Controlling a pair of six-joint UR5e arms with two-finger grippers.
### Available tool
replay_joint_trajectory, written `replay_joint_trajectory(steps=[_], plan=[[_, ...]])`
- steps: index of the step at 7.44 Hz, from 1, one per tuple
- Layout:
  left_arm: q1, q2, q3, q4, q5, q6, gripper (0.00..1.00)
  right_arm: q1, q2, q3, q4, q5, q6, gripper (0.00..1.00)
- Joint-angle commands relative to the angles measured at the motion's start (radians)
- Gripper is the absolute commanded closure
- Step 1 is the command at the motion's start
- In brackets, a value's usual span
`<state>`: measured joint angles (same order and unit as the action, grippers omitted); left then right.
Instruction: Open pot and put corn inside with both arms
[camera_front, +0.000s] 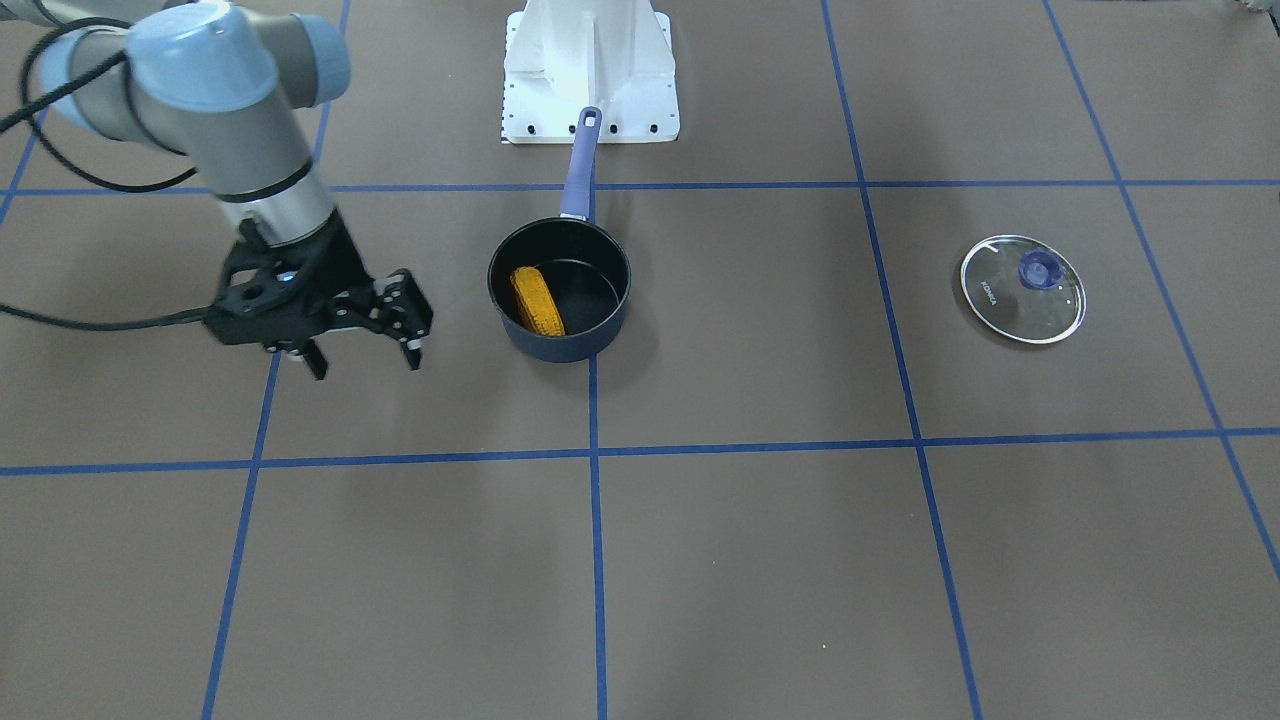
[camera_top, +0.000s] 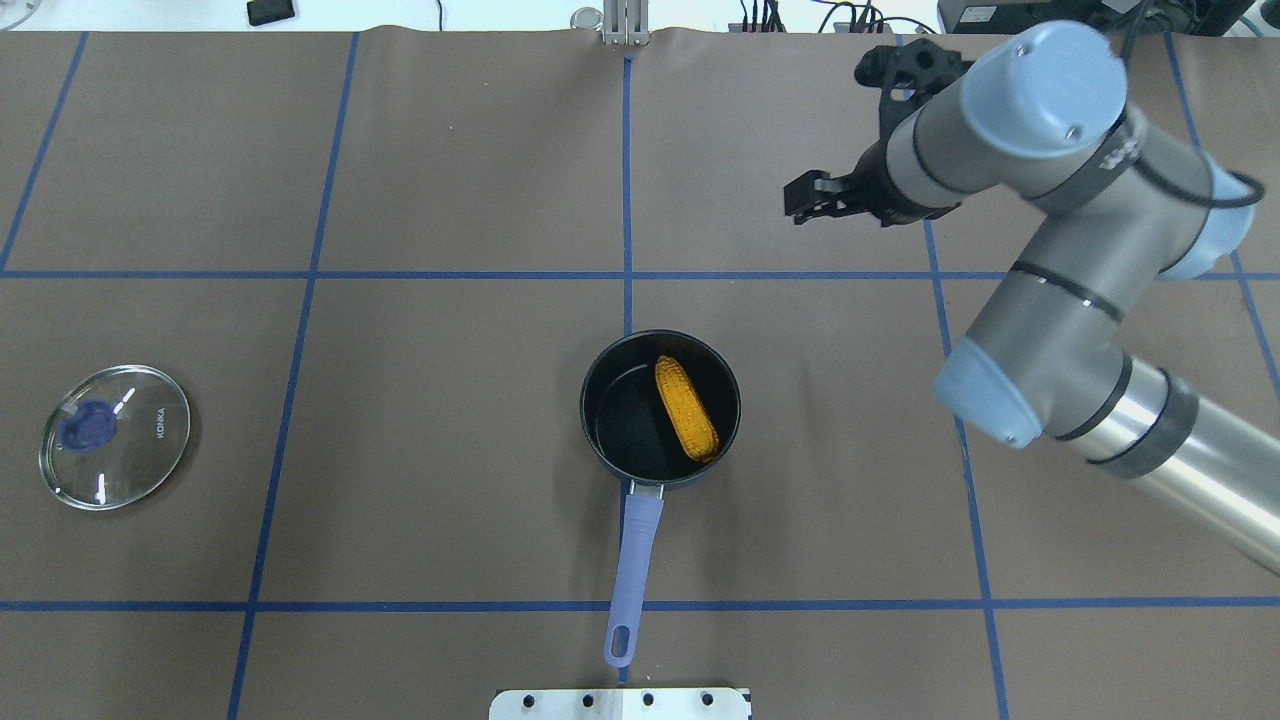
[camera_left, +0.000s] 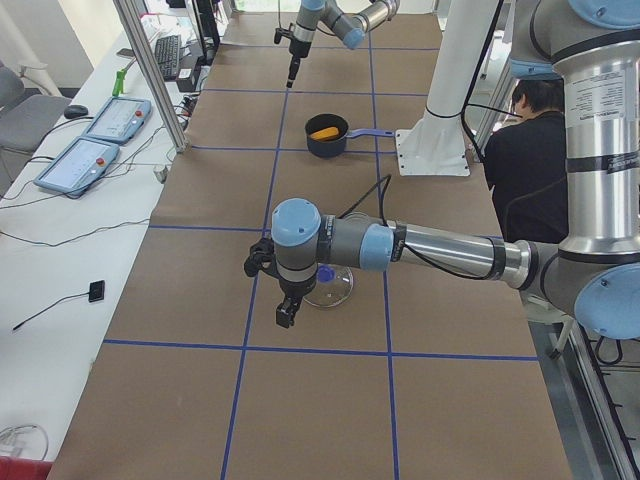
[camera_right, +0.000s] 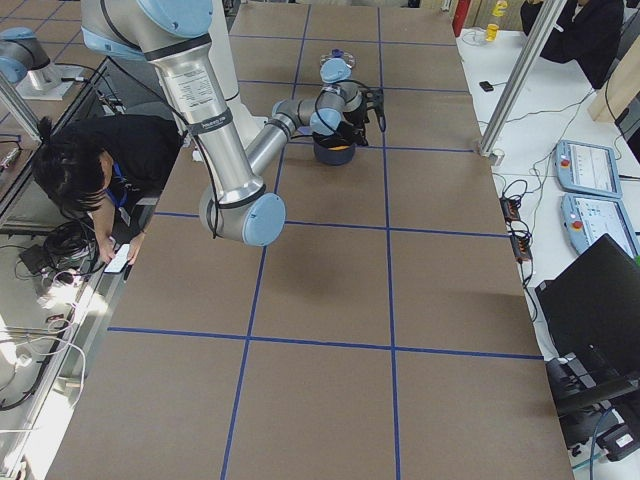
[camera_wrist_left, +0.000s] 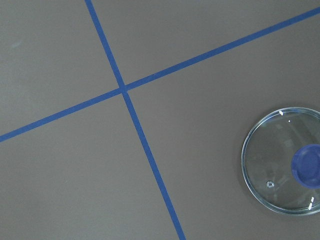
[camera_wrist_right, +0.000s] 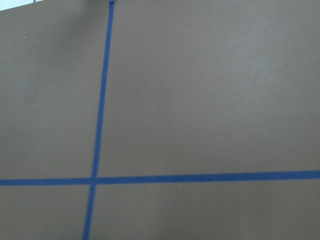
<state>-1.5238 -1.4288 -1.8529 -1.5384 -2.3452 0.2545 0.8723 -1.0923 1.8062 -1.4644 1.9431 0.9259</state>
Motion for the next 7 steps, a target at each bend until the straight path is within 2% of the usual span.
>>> replay_joint_trajectory(steps=[1, 2, 3, 4, 6, 7], plan=[[-0.001, 0.001, 0.032, 0.001, -0.002, 0.006, 0.02, 0.265, -0.079, -0.010, -0.183, 0.172, -0.497, 0.00], [-0.003, 0.005, 0.044, 0.012, 0.000, 0.000, 0.02, 0.389, -0.130, -0.034, -0.212, 0.212, -0.717, 0.00], [-0.006, 0.002, 0.053, 0.012, -0.002, -0.001, 0.02, 0.483, -0.158, -0.083, -0.255, 0.302, -0.874, 0.00], [-0.010, 0.016, 0.049, 0.000, -0.002, 0.000, 0.02, 0.541, -0.258, -0.077, -0.254, 0.309, -0.977, 0.00], [-0.032, 0.007, 0.055, 0.012, -0.009, -0.070, 0.02, 0.620, -0.423, -0.074, -0.249, 0.307, -1.023, 0.00], [-0.047, 0.016, 0.054, 0.011, -0.063, -0.073, 0.02, 0.646, -0.466, -0.065, -0.225, 0.309, -1.023, 0.00]])
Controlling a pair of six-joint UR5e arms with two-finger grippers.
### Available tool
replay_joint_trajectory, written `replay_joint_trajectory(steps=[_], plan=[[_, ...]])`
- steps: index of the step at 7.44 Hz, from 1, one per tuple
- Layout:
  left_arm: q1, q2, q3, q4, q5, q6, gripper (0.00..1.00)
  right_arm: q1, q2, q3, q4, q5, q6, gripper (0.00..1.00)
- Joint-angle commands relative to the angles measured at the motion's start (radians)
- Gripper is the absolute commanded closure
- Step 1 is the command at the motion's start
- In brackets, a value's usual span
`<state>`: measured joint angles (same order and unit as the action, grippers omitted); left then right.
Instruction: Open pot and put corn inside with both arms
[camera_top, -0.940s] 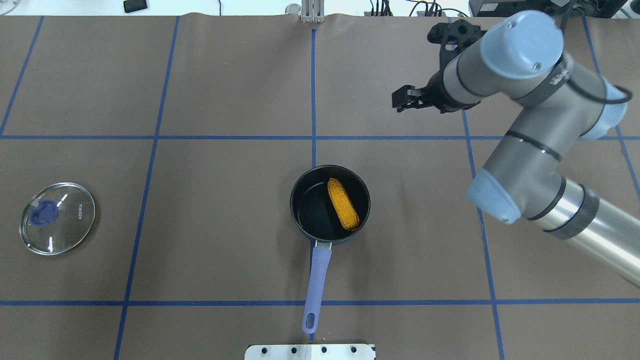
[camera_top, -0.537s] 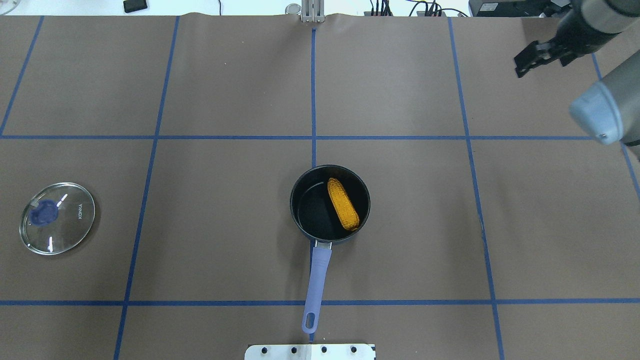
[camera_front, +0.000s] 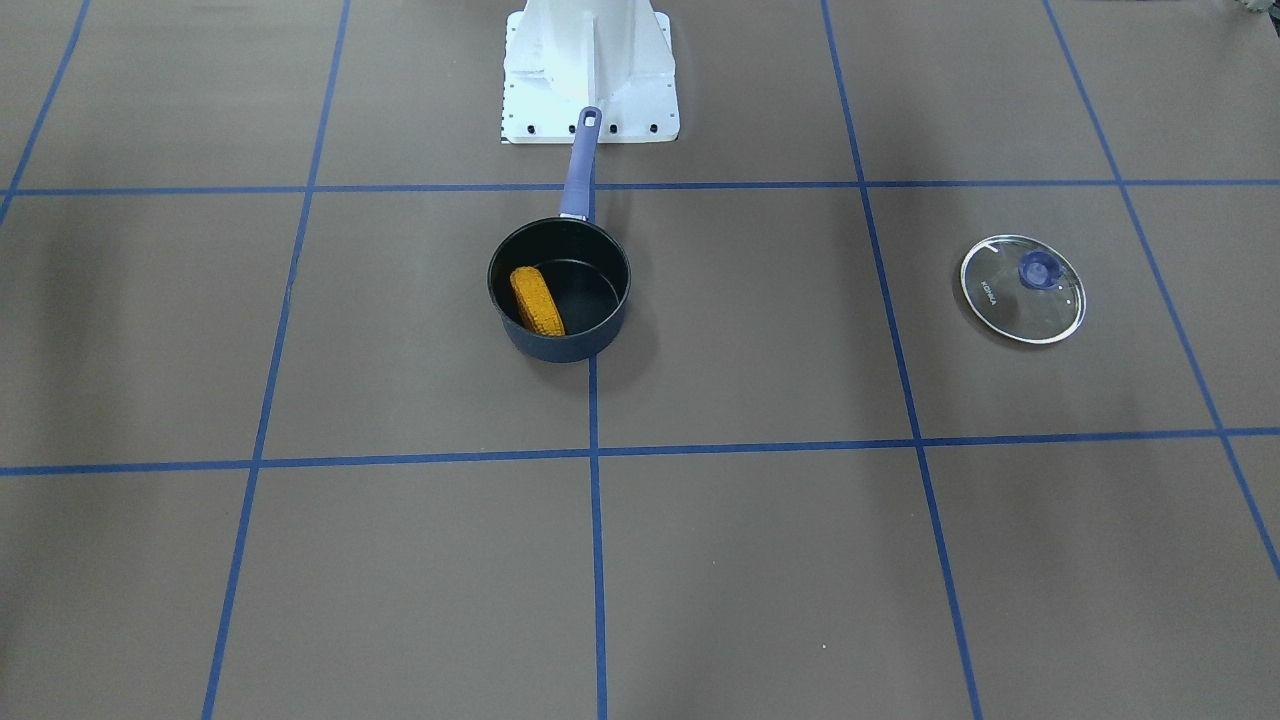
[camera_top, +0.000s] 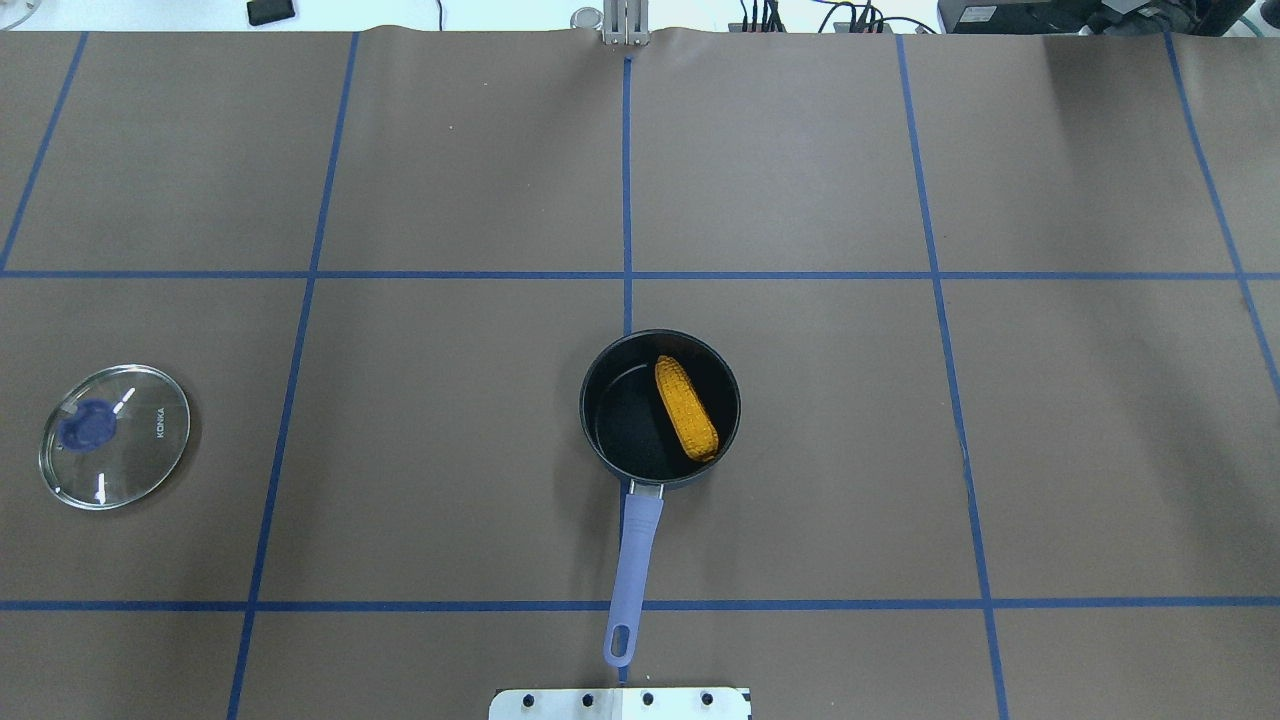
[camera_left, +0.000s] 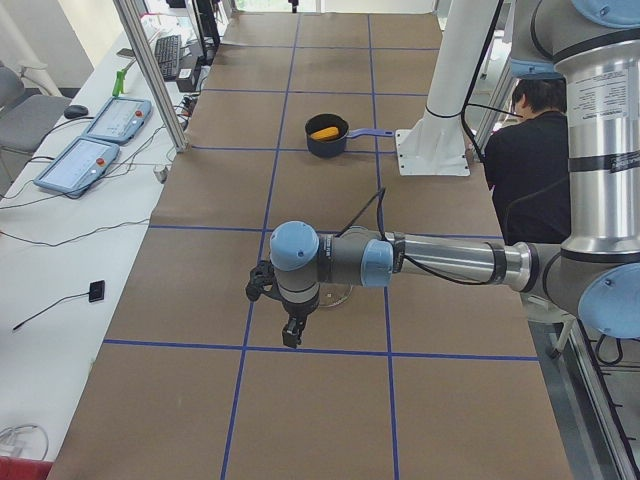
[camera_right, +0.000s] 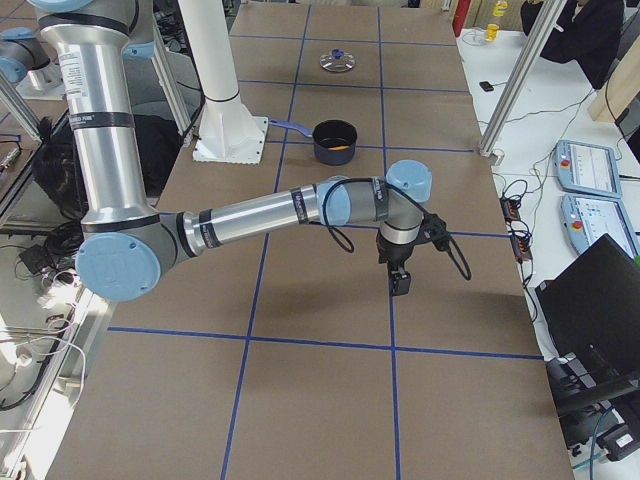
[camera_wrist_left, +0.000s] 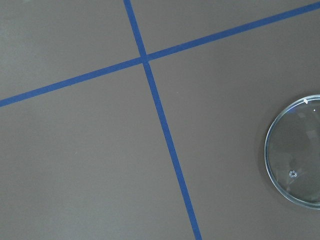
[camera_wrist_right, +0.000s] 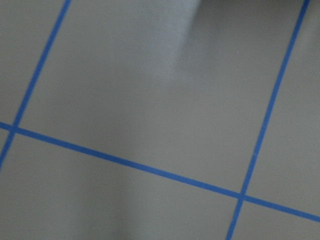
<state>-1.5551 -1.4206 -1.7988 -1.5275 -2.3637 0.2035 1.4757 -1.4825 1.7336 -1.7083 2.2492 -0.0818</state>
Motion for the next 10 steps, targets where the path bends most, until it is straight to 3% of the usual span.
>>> replay_joint_trajectory(steps=[1, 10], plan=[[-0.026, 0.011, -0.007, -0.003, -0.046, -0.021, 0.02, 0.049, -0.105, 0.007, 0.071, 0.001, -0.013, 0.00], [-0.023, 0.034, -0.022, -0.016, -0.043, -0.015, 0.02, 0.055, -0.105, 0.035, 0.084, 0.006, 0.097, 0.00]])
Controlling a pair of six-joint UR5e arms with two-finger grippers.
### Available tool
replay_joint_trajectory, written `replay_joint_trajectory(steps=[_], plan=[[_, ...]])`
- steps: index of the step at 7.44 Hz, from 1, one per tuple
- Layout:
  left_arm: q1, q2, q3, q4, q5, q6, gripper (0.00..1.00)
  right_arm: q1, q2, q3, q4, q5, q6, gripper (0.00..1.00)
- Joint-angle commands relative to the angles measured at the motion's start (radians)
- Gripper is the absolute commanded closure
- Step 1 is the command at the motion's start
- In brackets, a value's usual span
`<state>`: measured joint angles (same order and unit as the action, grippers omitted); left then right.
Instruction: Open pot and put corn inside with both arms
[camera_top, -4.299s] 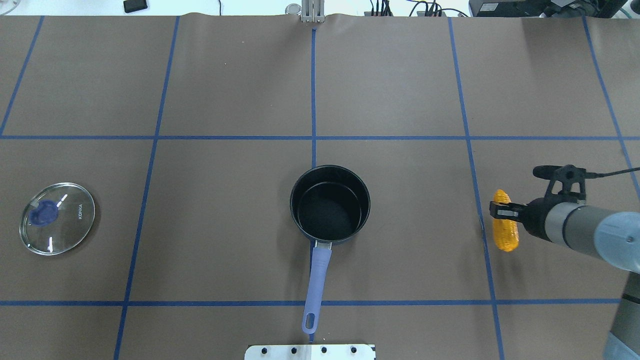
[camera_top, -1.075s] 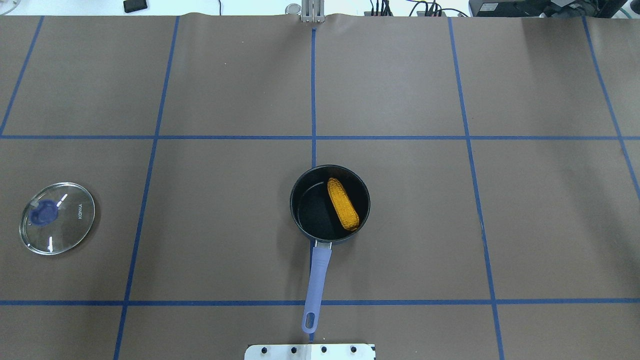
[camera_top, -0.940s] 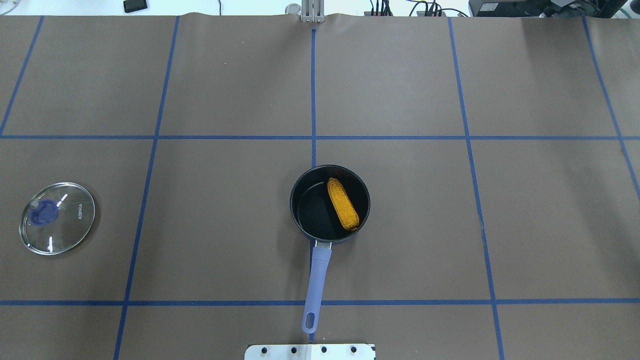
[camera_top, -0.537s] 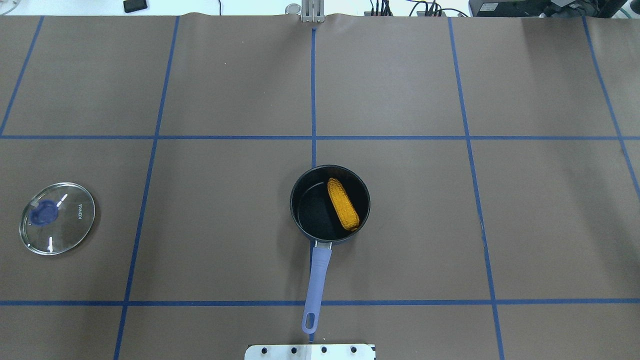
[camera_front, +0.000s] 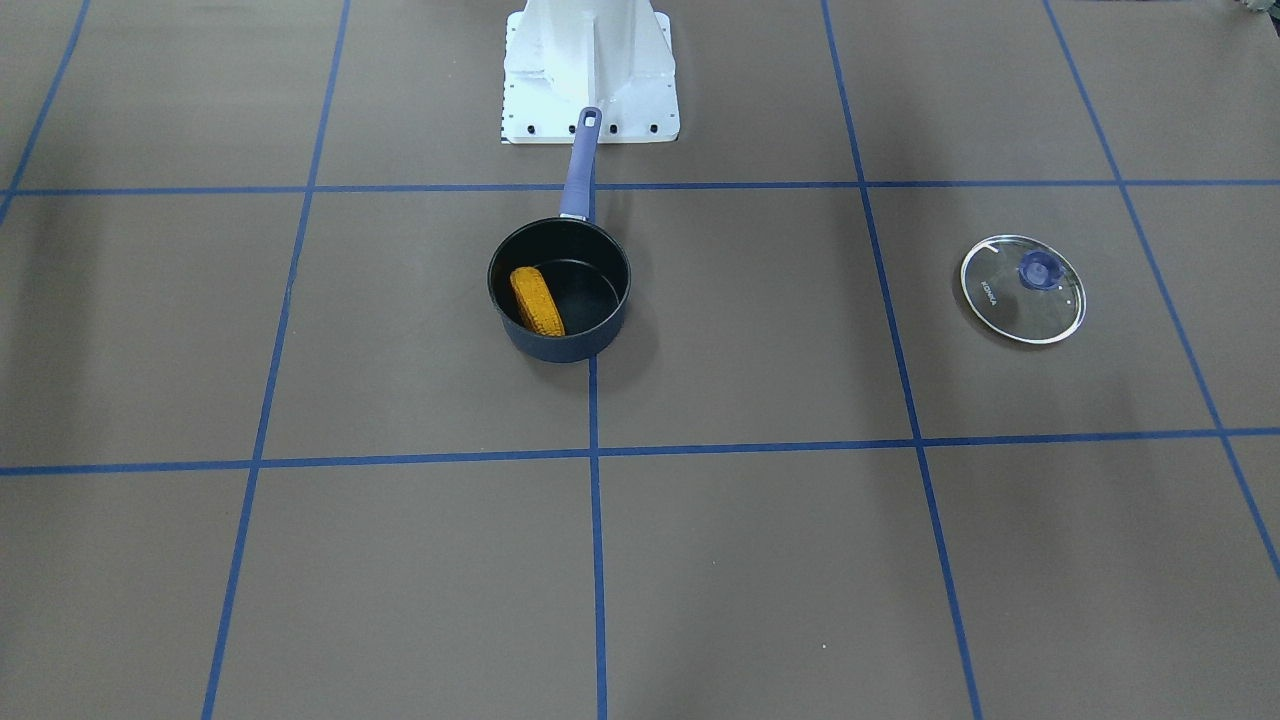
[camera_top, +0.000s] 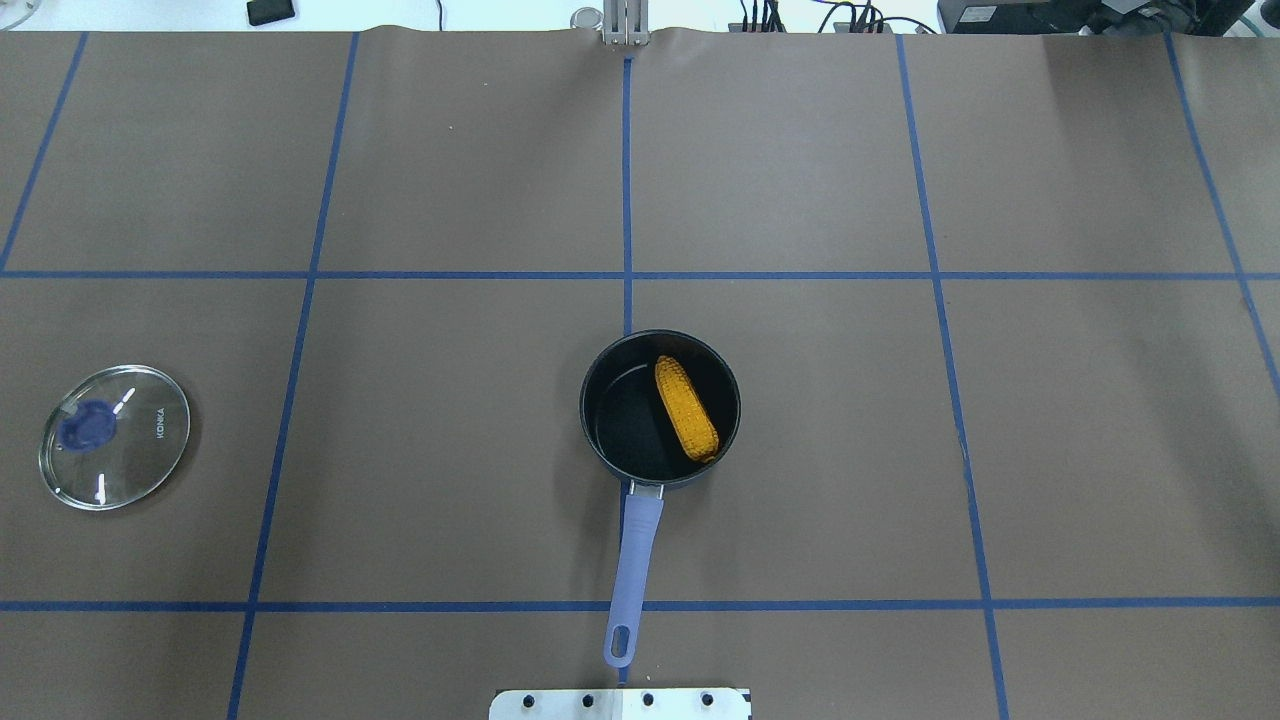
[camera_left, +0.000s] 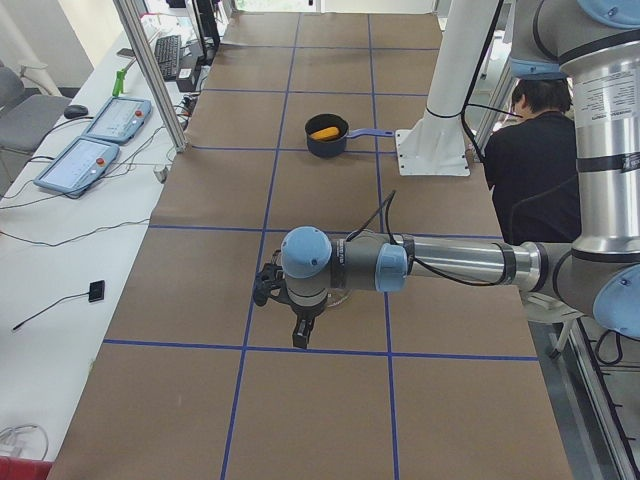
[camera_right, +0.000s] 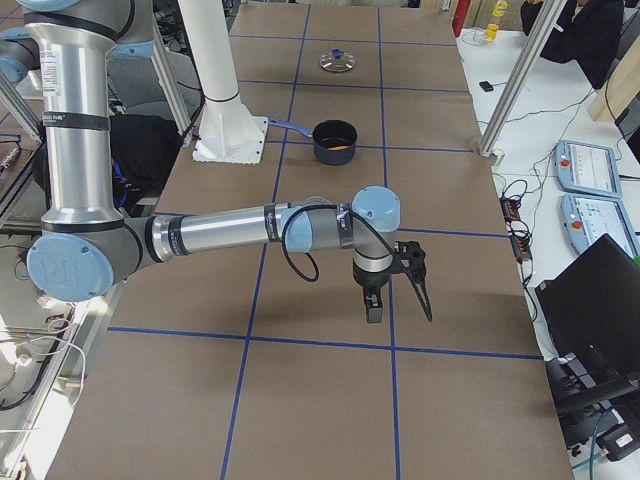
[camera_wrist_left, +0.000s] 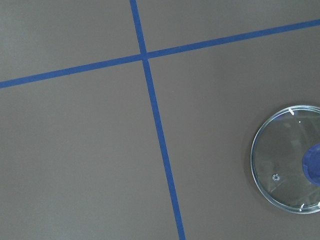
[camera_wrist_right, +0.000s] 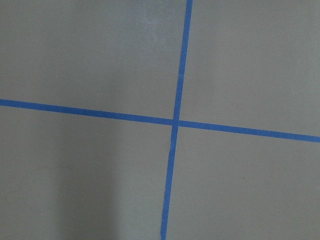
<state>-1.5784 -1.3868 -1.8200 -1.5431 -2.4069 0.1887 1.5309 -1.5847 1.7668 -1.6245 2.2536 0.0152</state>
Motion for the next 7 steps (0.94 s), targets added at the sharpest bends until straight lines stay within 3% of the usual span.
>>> replay_joint_trajectory(steps=[1, 7], plan=[[0.000, 0.000, -0.002, 0.000, 0.000, 0.000, 0.02, 0.000, -0.003, 0.006, 0.002, 0.003, -0.003, 0.00], [-0.002, 0.017, -0.042, 0.001, 0.002, 0.000, 0.02, -0.002, -0.005, 0.010, 0.000, 0.029, 0.002, 0.00]])
